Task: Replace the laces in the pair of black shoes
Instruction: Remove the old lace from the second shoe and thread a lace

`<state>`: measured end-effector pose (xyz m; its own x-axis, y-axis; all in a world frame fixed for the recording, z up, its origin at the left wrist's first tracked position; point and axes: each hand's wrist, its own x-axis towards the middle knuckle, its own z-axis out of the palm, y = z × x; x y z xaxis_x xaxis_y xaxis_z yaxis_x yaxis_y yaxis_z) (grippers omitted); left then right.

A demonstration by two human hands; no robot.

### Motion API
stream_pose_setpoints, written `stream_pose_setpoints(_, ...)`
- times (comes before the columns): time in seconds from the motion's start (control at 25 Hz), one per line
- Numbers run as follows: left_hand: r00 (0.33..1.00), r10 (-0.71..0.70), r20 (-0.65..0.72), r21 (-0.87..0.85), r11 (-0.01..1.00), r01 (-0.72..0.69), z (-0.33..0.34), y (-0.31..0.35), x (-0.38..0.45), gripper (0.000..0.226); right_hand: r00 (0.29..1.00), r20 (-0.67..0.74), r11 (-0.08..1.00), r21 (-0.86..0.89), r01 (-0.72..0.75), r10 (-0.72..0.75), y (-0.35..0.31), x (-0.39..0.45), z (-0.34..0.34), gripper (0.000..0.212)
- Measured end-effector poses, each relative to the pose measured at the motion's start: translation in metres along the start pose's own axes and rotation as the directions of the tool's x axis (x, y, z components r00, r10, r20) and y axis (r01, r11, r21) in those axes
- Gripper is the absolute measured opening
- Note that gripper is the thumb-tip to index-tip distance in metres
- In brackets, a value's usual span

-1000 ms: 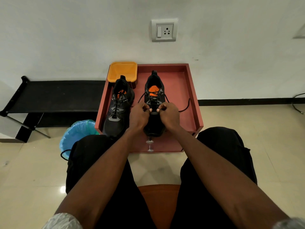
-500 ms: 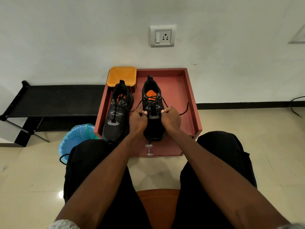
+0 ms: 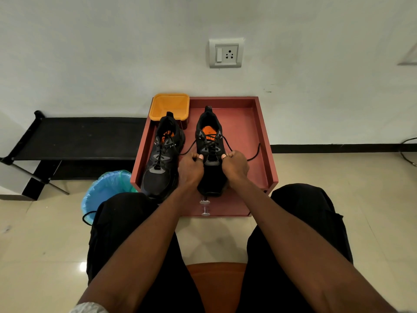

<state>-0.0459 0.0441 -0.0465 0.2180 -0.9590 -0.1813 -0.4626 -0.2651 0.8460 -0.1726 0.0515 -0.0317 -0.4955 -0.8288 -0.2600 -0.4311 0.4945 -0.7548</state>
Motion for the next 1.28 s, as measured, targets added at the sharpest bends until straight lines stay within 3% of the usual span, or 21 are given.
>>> stream_pose_setpoints(0.08, 0.995, -0.101, 0.002, -0.152, 0.983, 0.1, 0.003, -0.002, 0.005, 0.021, 0.996, -0.002, 0.989, 0.119, -0.083, 0.084, 0.002, -0.001, 0.004, 0.026)
stream_pose_setpoints(0.24, 0.973, -0.193, 0.125, -0.378, 0.898, 0.226, -0.012, -0.004, 0.017, 0.02, 0.996, 0.085, 0.961, 0.276, -0.037, 0.014, 0.001, 0.004, -0.001, 0.029)
stream_pose_setpoints(0.32, 0.987, -0.091, 0.135, -0.303, 0.944, 0.129, -0.02, -0.006, 0.02, 0.016, 0.993, 0.109, 0.963, 0.268, 0.014, -0.045, 0.0, 0.005, -0.003, 0.02)
stream_pose_setpoints(0.48, 0.989, 0.095, 0.116, -0.167, 0.983, -0.075, -0.02, -0.008, 0.018, 0.016, 0.964, 0.082, 0.966, 0.07, 0.248, -0.253, 0.003, 0.003, 0.0, 0.019)
stream_pose_setpoints(0.64, 0.971, 0.213, 0.105, -0.07, 0.976, -0.207, -0.023, -0.007, 0.02, 0.015, 0.952, 0.059, 0.952, 0.092, 0.294, -0.299, 0.005, 0.006, 0.005, 0.007)
stream_pose_setpoints(0.92, 0.935, 0.344, 0.089, 0.124, 0.927, -0.354, -0.011, -0.005, 0.021, 0.012, 0.929, 0.081, 0.931, -0.025, 0.363, -0.36, -0.002, 0.008, 0.01, 0.014)
stream_pose_setpoints(1.0, 0.939, 0.334, 0.084, 0.134, 0.93, -0.343, -0.009, -0.004, 0.02, 0.009, 0.933, 0.081, 0.933, -0.047, 0.356, -0.351, -0.004, 0.005, 0.007, 0.016)
stream_pose_setpoints(1.08, 0.968, 0.247, 0.05, 0.031, 0.968, -0.248, -0.008, -0.005, 0.018, 0.006, 0.953, 0.067, 0.955, -0.019, 0.296, -0.294, -0.004, 0.007, 0.004, 0.015)
stream_pose_setpoints(1.2, 0.998, 0.067, 0.006, -0.174, 0.983, -0.065, -0.005, -0.005, 0.017, 0.009, 0.987, 0.051, 0.985, 0.091, 0.149, -0.154, -0.003, 0.011, 0.004, 0.015)
stream_pose_setpoints(1.28, 1.0, 0.022, -0.008, -0.242, 0.97, -0.024, -0.006, -0.005, 0.017, 0.009, 0.993, 0.049, 0.969, 0.229, 0.089, -0.103, -0.001, 0.011, 0.006, 0.007)
